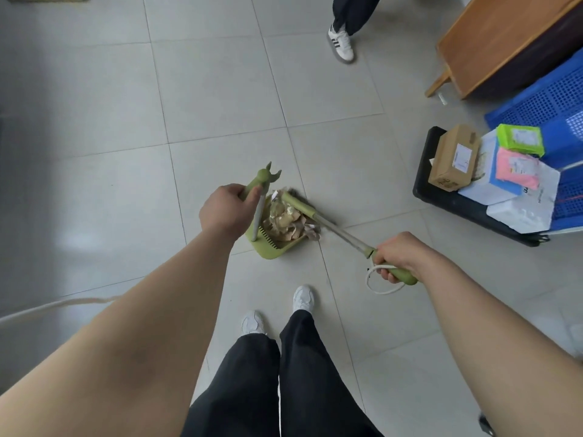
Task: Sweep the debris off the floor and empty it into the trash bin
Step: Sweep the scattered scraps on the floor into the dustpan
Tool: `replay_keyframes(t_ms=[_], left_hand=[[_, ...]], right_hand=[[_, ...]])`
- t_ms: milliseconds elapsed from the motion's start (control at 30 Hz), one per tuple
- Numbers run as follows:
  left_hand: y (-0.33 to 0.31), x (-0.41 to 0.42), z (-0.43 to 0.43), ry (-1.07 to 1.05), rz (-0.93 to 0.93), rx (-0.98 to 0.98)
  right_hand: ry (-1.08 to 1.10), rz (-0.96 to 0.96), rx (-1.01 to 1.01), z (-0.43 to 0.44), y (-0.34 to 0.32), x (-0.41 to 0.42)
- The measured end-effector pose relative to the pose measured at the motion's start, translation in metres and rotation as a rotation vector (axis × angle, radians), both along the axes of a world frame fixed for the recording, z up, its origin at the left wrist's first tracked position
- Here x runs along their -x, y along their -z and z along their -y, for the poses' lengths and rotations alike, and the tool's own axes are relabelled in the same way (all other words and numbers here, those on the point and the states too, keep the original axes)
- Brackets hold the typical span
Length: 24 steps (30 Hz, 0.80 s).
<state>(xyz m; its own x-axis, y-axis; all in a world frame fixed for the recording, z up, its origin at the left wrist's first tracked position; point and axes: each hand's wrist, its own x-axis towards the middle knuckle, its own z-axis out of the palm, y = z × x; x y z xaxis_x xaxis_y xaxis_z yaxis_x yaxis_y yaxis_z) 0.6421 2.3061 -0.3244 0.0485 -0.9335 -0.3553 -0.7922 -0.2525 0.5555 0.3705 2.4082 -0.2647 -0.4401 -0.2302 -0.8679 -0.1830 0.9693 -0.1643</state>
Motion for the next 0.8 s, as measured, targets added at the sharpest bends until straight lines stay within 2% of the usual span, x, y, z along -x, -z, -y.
replay_keyframes(t_ms=[167, 333, 467, 633, 800], left_hand=[[0.001, 0.000, 0.000, 0.012, 0.022, 0.003], [-0.002, -0.005, -0.001, 0.027, 0.032, -0.042], [-0.006, -0.022, -0.001, 0.033, 0.063, -0.096], [-0.009, -0.037, -0.010, 0.038, 0.071, -0.160], [-0.009, -0.047, -0.022, 0.006, 0.075, -0.179]], right_hand=[[-0.198, 0.024, -0.031, -0.003, -0.022, -0.001], [-0.462, -0.050, -0.023, 0.000, -0.040, 0.002], [-0.559, -0.166, 0.003, -0.004, -0.055, 0.022], [-0.544, -0.267, 0.064, -0.004, -0.064, 0.038], [-0.333, -0.266, 0.141, 0.004, -0.049, 0.037]])
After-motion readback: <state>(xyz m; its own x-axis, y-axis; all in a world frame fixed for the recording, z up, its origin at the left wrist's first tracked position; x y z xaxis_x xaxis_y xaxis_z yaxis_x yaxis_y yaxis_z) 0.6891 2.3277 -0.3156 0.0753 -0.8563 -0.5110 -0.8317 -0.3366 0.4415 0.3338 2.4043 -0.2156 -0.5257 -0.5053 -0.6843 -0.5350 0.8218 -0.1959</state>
